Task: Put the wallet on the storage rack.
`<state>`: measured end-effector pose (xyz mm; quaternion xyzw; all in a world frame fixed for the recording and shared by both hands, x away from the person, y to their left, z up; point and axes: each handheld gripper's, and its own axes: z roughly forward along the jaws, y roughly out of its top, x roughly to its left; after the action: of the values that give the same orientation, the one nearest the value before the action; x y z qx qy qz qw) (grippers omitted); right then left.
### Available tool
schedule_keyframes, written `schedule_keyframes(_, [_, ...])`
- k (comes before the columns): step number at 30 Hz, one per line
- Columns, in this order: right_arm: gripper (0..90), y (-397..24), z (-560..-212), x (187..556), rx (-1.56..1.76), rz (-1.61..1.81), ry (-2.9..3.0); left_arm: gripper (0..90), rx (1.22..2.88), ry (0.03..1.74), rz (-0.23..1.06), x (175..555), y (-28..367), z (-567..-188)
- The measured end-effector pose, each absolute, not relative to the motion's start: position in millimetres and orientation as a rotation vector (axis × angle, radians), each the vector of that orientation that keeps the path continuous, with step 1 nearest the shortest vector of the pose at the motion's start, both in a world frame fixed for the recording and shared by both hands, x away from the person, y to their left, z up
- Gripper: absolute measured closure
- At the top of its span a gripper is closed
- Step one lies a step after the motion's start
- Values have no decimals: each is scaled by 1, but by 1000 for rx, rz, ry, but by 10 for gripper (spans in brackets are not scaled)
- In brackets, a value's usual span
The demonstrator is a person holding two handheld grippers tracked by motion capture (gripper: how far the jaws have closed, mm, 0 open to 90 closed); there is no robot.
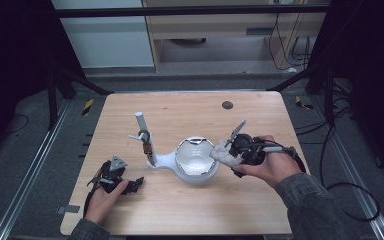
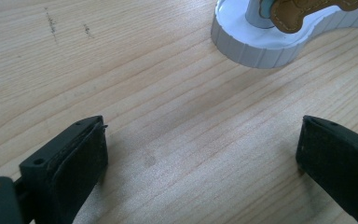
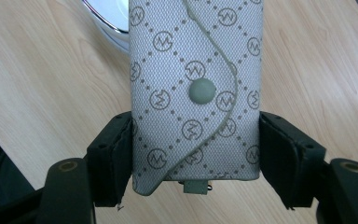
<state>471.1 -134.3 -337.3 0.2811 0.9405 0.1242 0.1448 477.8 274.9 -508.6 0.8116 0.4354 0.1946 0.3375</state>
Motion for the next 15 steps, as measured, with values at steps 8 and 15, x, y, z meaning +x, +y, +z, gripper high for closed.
schedule_keyframes(8, [318,-115,-334,469,745,352,2732,12,2115,1135,507,478,275,-509])
schedule_keyframes(15, [317,-103,-332,467,713,356,2744,12,2115,1135,507,478,275,-509])
